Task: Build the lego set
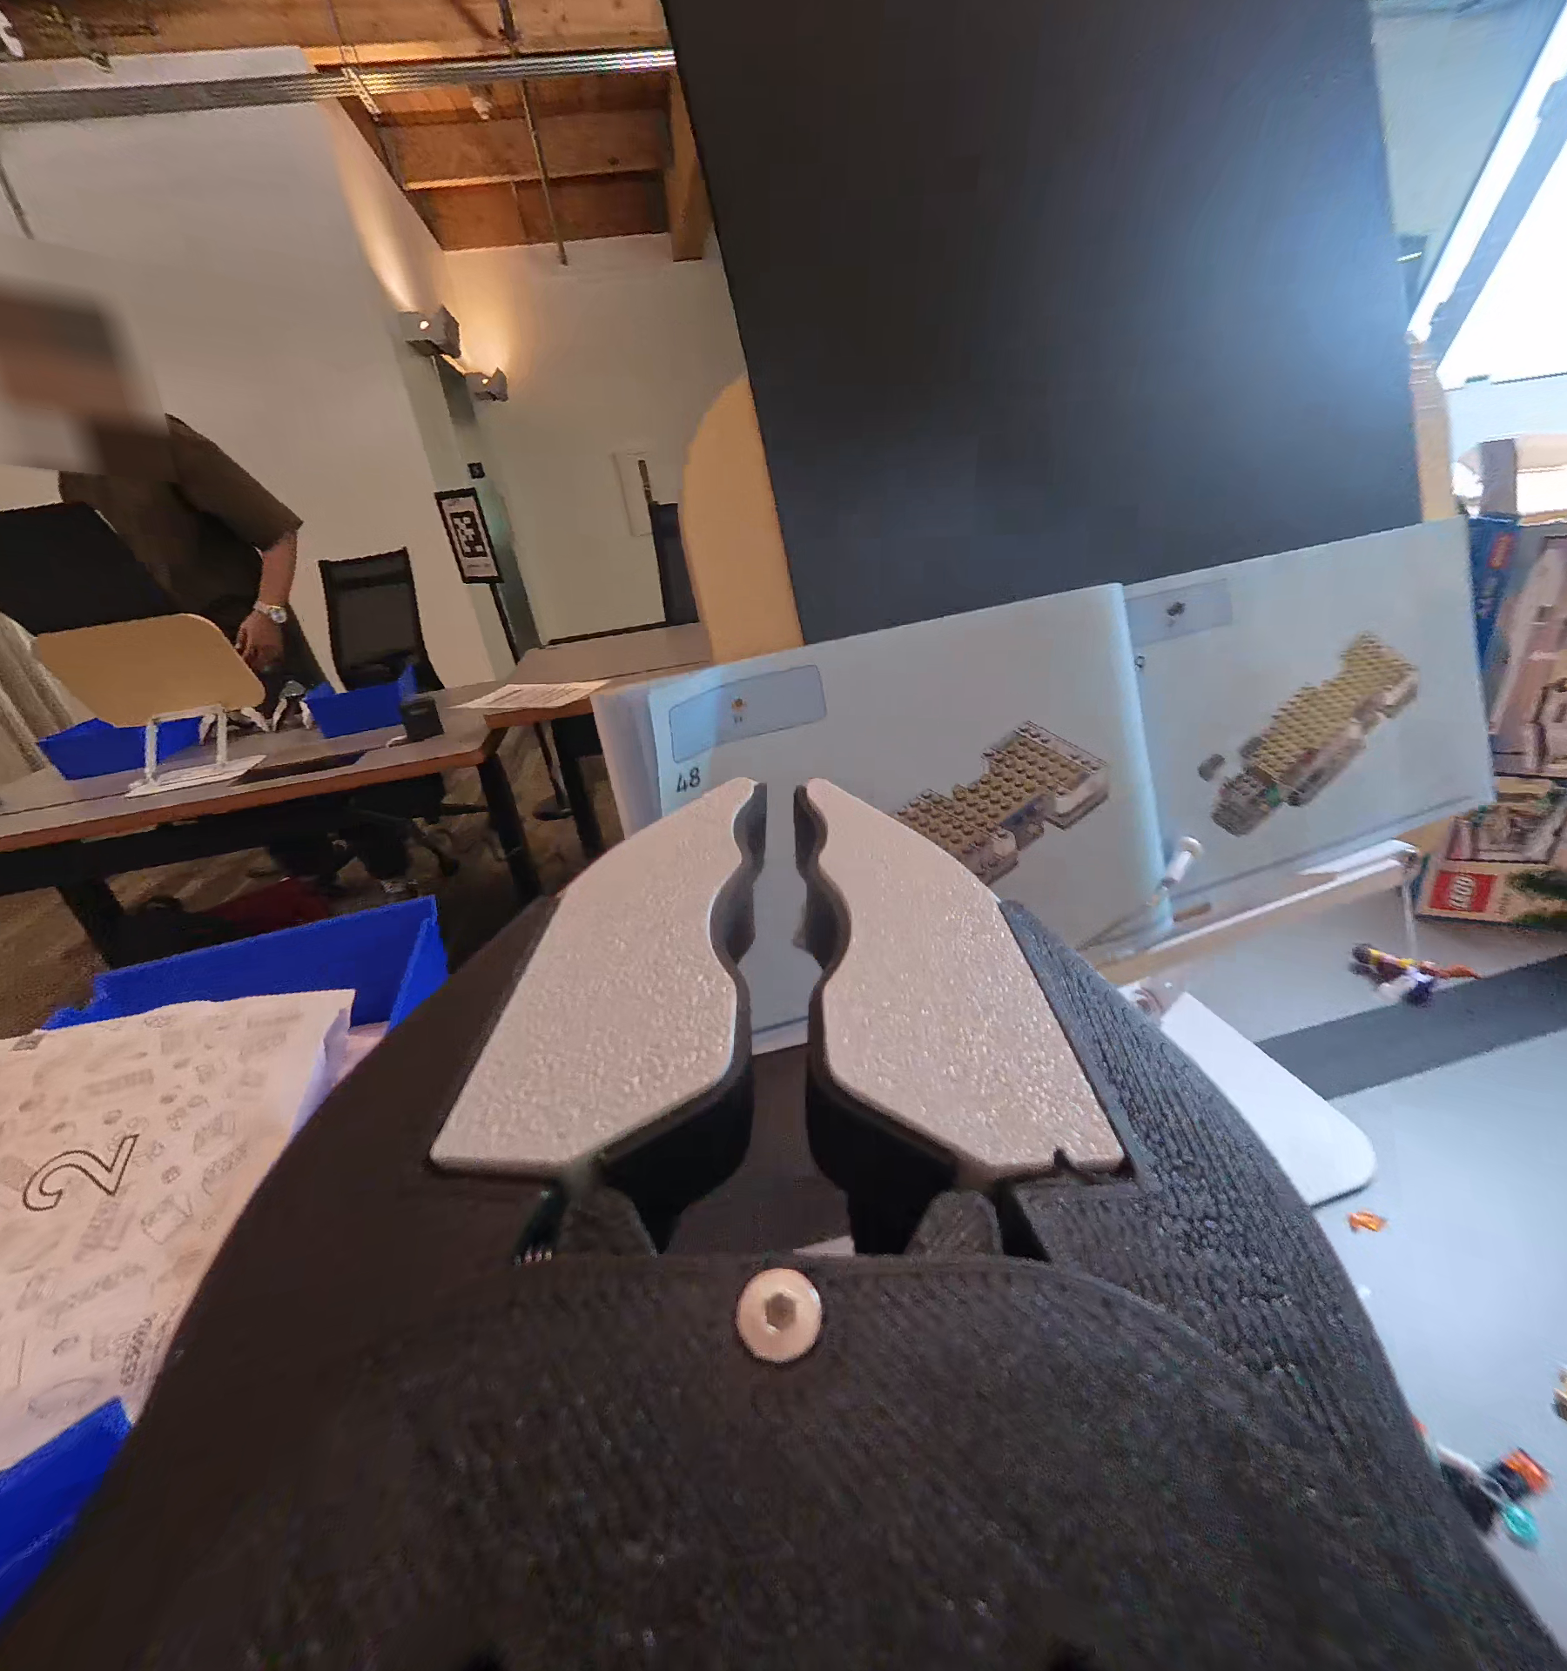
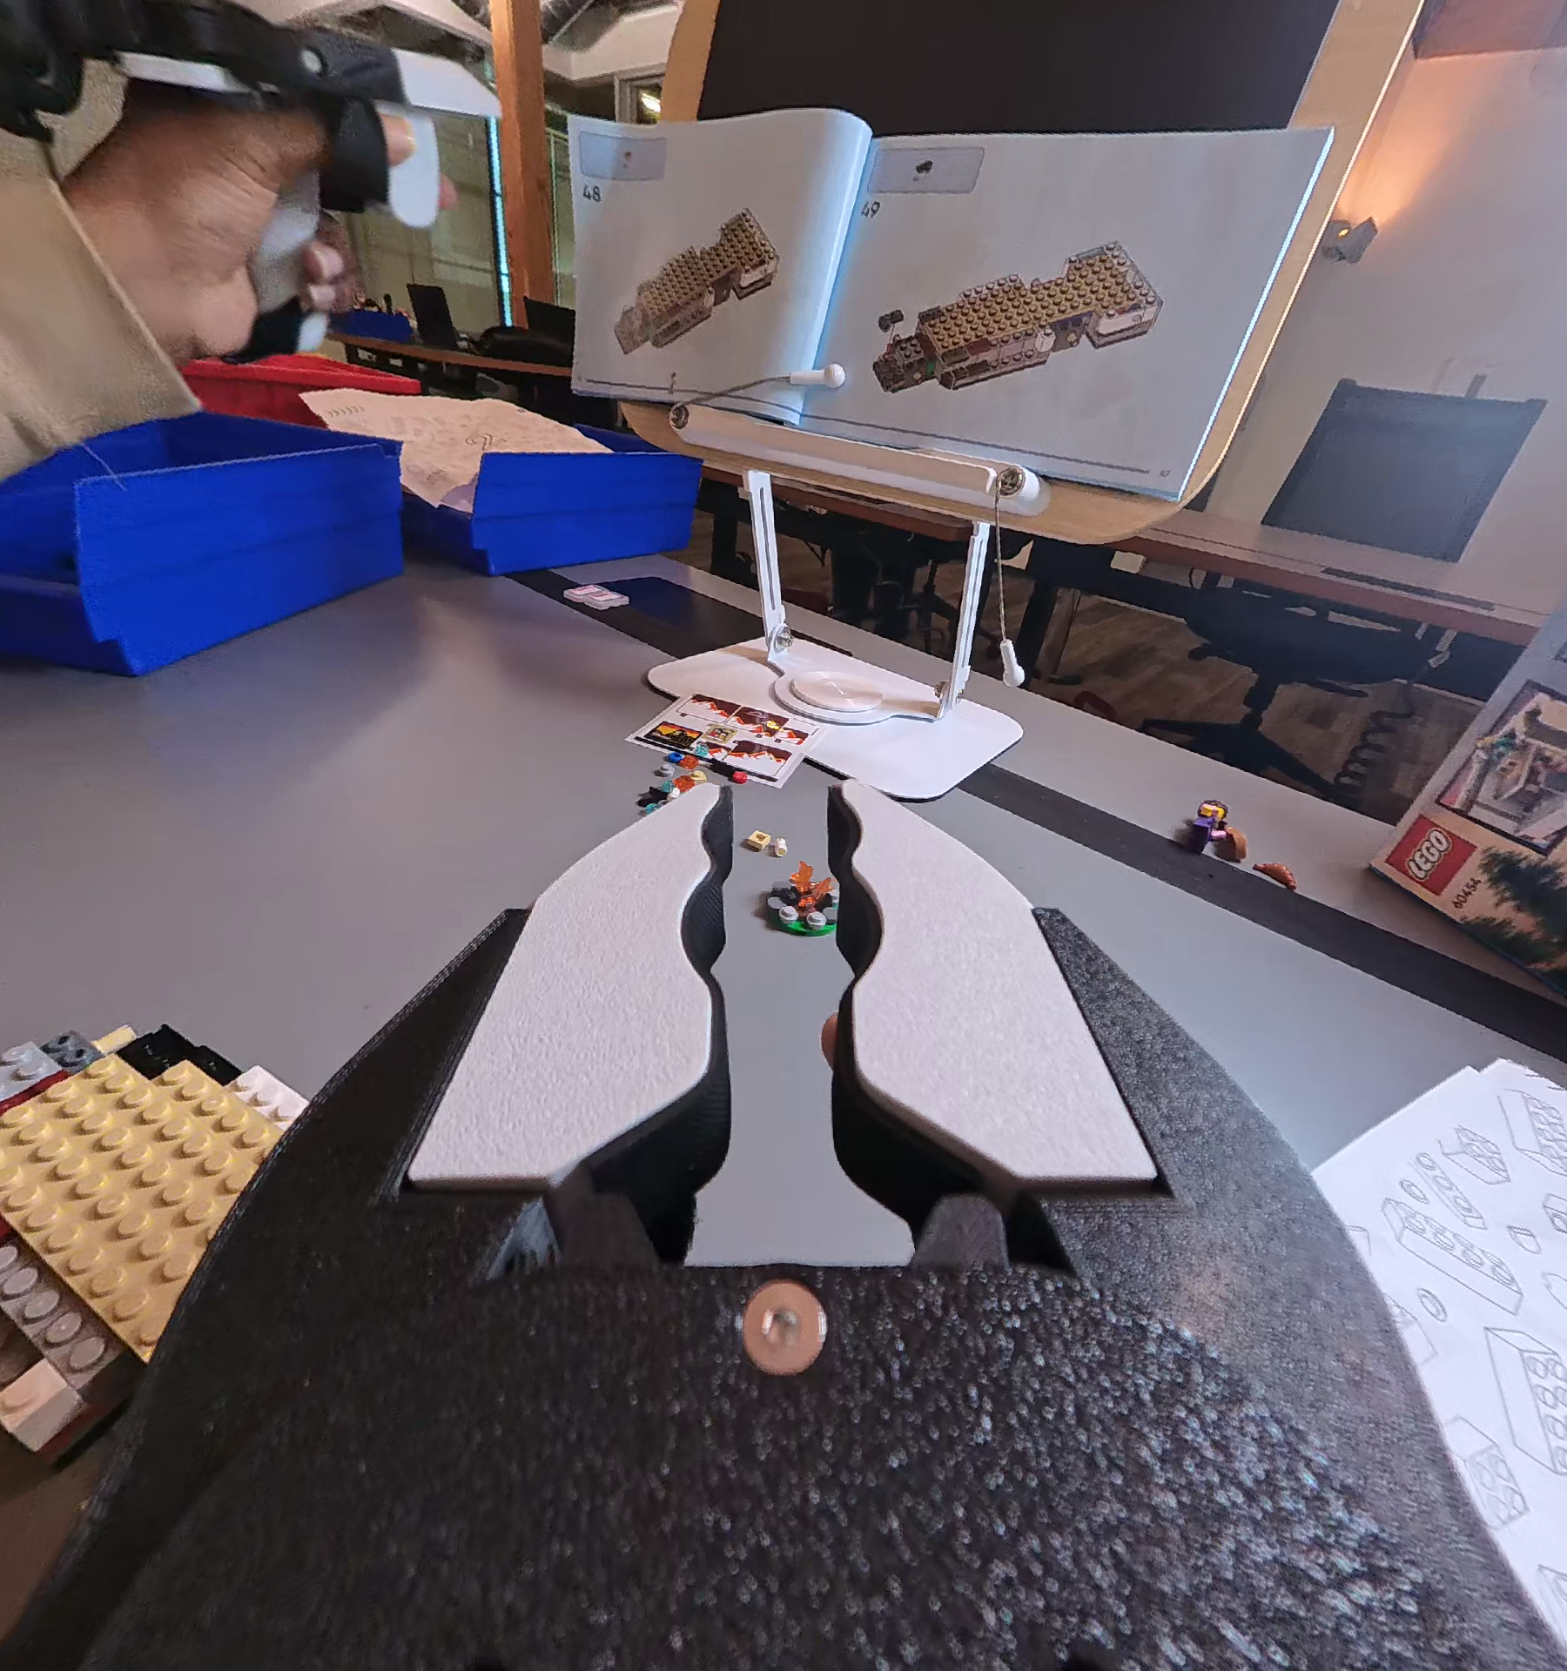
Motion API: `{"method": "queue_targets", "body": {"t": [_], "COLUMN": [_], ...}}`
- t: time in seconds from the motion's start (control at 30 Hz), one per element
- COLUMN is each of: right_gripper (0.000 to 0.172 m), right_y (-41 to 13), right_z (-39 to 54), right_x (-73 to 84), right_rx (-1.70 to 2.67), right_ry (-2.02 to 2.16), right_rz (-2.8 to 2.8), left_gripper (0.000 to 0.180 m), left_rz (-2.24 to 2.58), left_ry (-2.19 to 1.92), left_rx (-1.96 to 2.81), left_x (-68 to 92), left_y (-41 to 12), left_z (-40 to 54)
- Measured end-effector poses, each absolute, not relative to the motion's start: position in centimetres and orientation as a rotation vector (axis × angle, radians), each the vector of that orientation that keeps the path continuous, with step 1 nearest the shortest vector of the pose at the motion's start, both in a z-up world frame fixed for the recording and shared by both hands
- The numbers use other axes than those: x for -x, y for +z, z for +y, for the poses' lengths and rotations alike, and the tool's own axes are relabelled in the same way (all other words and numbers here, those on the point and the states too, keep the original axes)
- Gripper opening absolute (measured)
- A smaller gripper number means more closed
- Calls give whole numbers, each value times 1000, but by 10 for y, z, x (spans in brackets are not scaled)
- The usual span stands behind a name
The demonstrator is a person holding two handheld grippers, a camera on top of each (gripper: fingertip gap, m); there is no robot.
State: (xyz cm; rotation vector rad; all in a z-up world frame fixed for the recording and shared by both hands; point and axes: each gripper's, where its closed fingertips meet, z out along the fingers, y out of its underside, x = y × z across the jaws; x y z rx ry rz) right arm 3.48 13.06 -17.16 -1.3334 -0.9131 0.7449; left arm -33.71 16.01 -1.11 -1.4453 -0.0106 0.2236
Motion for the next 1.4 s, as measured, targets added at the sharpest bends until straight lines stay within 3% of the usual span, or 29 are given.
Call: {"method": "queue_targets", "body": {"t": [0.3, 0.83, 1.4], "right_gripper": [20, 20, 17], "right_y": [-172, -171, -199], "right_z": [131, 130, 144], "right_x": [-36, -35, 10], "right_rx": [1335, 1330, 1472], "right_ry": [747, 746, 736], "right_rz": [-913, -914, -1251], "left_gripper": [0, 0, 0], "left_rz": [-35, 27, 352], "left_ry": [272, 237, -126], "left_rx": [1474, 1492, 1743], "left_x": [339, 319, 196], "left_y": [-12, -19, -184], "left_z": [204, 199, 38]}}
